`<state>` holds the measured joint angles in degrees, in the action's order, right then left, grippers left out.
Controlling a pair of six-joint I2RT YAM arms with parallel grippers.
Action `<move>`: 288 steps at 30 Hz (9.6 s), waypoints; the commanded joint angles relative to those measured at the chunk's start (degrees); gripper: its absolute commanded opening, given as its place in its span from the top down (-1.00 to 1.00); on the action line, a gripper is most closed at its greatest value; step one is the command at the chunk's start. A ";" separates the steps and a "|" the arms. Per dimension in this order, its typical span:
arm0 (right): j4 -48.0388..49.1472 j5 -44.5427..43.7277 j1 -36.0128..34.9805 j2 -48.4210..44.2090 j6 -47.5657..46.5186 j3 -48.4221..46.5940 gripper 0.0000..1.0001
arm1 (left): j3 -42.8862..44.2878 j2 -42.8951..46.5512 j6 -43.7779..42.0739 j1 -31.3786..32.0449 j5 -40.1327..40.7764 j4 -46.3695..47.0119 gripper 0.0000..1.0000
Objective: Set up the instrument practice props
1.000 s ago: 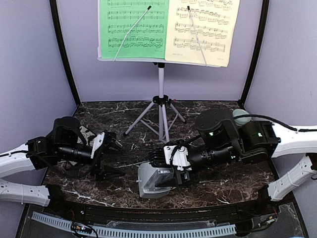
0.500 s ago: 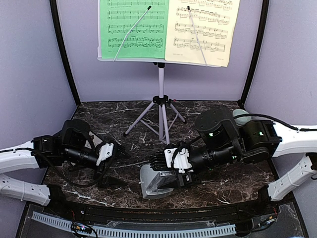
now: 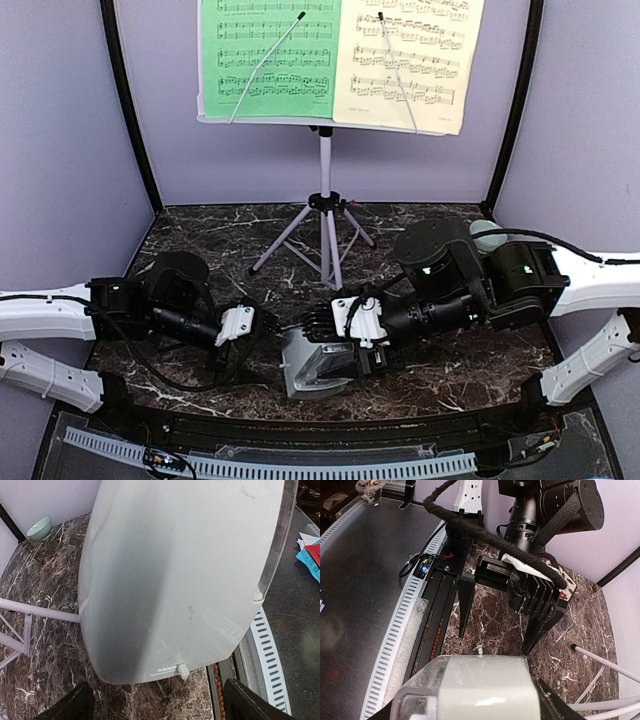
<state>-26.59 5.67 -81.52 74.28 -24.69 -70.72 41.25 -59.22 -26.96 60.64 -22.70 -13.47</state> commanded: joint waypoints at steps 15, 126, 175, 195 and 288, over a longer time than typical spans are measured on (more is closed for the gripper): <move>8.96 -0.38 -0.75 -2.12 -1.05 -3.50 1.00 | 2.17 -2.74 -0.02 2.02 2.28 4.80 -0.51; 39.61 -21.48 8.79 8.38 47.26 24.94 -0.30 | 5.27 -7.28 64.75 5.36 51.40 11.37 0.43; 43.62 -29.44 9.20 16.58 45.06 17.14 0.66 | 2.30 3.23 62.62 5.36 52.41 21.99 0.87; 47.42 -17.26 14.89 13.37 55.42 18.71 1.00 | 2.15 1.86 55.61 5.36 50.00 28.75 0.89; 47.70 -11.07 17.10 19.18 51.12 11.52 0.20 | 14.78 -2.15 53.13 5.45 60.82 14.56 0.99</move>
<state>19.46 -3.25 -63.92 94.91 27.51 -57.71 53.23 -62.30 26.33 65.91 38.20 -5.82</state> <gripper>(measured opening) 0.418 0.622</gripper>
